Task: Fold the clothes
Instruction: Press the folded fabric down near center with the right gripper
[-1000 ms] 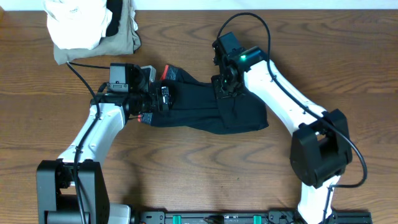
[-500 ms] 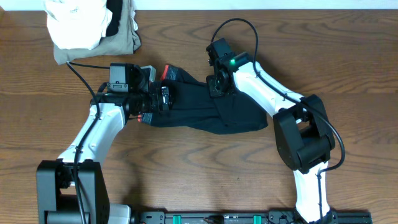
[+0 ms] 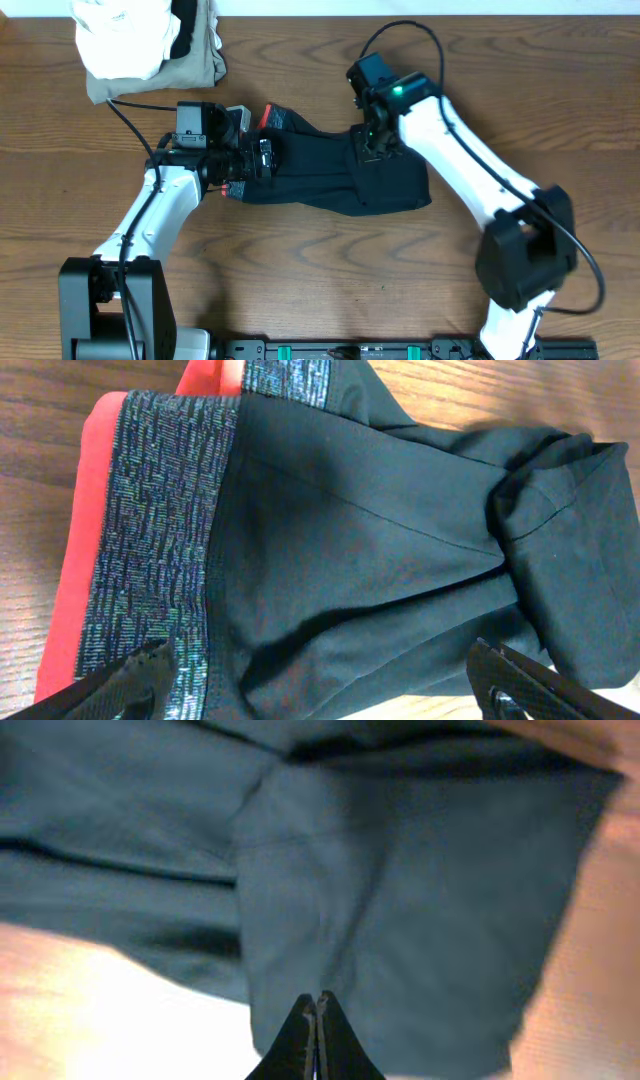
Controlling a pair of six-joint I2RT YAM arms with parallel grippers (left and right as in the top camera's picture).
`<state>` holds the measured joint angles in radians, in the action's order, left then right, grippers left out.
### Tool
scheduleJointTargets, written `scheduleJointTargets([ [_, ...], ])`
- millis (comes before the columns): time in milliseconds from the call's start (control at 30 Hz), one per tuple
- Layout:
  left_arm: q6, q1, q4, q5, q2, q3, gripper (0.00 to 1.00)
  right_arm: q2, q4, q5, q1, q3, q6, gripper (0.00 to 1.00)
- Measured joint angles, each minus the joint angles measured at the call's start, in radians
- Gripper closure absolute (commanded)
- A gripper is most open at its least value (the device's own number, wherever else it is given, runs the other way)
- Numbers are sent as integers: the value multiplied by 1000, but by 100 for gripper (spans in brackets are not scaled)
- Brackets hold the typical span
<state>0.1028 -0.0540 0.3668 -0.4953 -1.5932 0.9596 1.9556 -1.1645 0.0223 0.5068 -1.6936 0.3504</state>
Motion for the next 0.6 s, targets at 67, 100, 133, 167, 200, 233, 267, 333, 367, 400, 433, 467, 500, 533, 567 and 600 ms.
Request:
scheduleJointTargets([
  [67, 0, 0, 0, 0, 0, 0, 5, -6, -18, 0, 3, 0, 6, 95],
  [100, 0, 0, 0, 0, 0, 0, 5, -5, -17, 0, 6, 2, 10, 94],
  [133, 0, 0, 0, 0, 0, 0, 5, -2, -13, -1, 10, 6, 14, 94],
  [167, 0, 0, 0, 0, 0, 0, 5, 0, -4, -1, 15, 14, 19, 95],
  [200, 0, 0, 0, 0, 0, 0, 5, 1, 11, -1, 21, 27, 27, 96],
  [233, 0, 0, 0, 0, 0, 0, 5, 1, 24, -1, 24, 40, 34, 96],
  [267, 0, 0, 0, 0, 0, 0, 5, 1, 42, 0, 29, 60, 43, 96],
  [333, 0, 0, 0, 0, 0, 0, 5, 1, 87, 0, 37, 103, 67, 96],
  [367, 0, 0, 0, 0, 0, 0, 5, 1, 107, 1, 38, 124, 78, 96],
  [400, 0, 0, 0, 0, 0, 0, 5, 1, 127, 1, 40, 150, 91, 96],
  [433, 0, 0, 0, 0, 0, 0, 5, 2, 148, 4, 40, 180, 106, 96],
  [467, 0, 0, 0, 0, 0, 0, 5, 2, 157, 4, 40, 198, 115, 96],
  [500, 0, 0, 0, 0, 0, 0, 5, 2, 180, 5, 40, 226, 127, 95],
  [533, 0, 0, 0, 0, 0, 0, 5, 2, 204, 6, 40, 253, 141, 94],
  [567, 0, 0, 0, 0, 0, 0, 5, 2, 232, 8, 40, 275, 148, 93],
  [600, 0, 0, 0, 0, 0, 0, 5, 2, 254, 9, 40, 298, 159, 92],
])
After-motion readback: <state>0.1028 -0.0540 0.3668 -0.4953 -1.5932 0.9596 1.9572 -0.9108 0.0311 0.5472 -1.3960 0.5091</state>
